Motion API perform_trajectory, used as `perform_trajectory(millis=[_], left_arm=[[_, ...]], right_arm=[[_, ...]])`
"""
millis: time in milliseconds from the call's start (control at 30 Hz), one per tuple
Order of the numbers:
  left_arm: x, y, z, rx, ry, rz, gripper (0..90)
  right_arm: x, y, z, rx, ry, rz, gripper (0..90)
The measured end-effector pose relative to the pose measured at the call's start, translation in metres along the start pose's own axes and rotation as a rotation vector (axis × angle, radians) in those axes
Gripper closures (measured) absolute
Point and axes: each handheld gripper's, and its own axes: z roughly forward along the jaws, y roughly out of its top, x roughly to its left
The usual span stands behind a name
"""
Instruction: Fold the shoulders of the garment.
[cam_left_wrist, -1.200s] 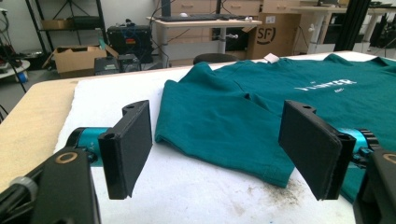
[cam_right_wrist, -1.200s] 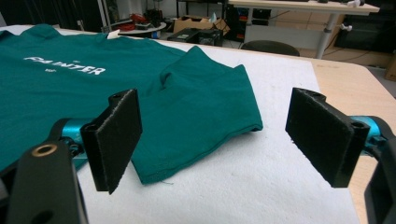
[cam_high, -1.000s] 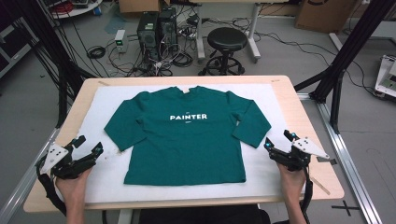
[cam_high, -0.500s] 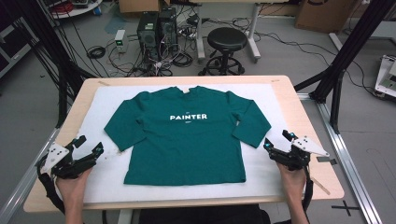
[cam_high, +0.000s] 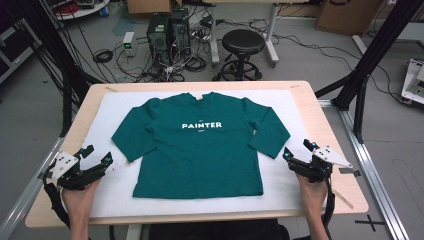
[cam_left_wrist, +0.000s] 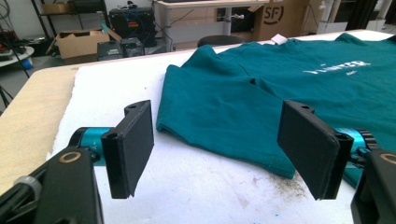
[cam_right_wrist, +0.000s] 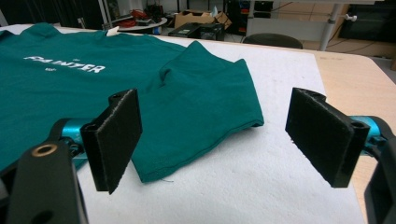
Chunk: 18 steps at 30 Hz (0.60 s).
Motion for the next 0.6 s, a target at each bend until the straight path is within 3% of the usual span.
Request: perform_trajectory(millis=[133,300,600], left_arm=[[-0.002,0.0,0.0,0.005,0.01,0.009,28.3],[-0.003,0.005,-0.001,0.006,-0.019,-0.012,32.2],[-0.014,0.035,0.0,0.029,-0.084,0.009,38.7]], right_arm=[[-0.001,0.0,0.0,0.001,0.002,0.006,18.9],[-0.001,0.0,0.001,0.002,-0.003,0.007,18.9],[-0.001,0.0,0.0,0.002,-0.005,0.007,18.9]])
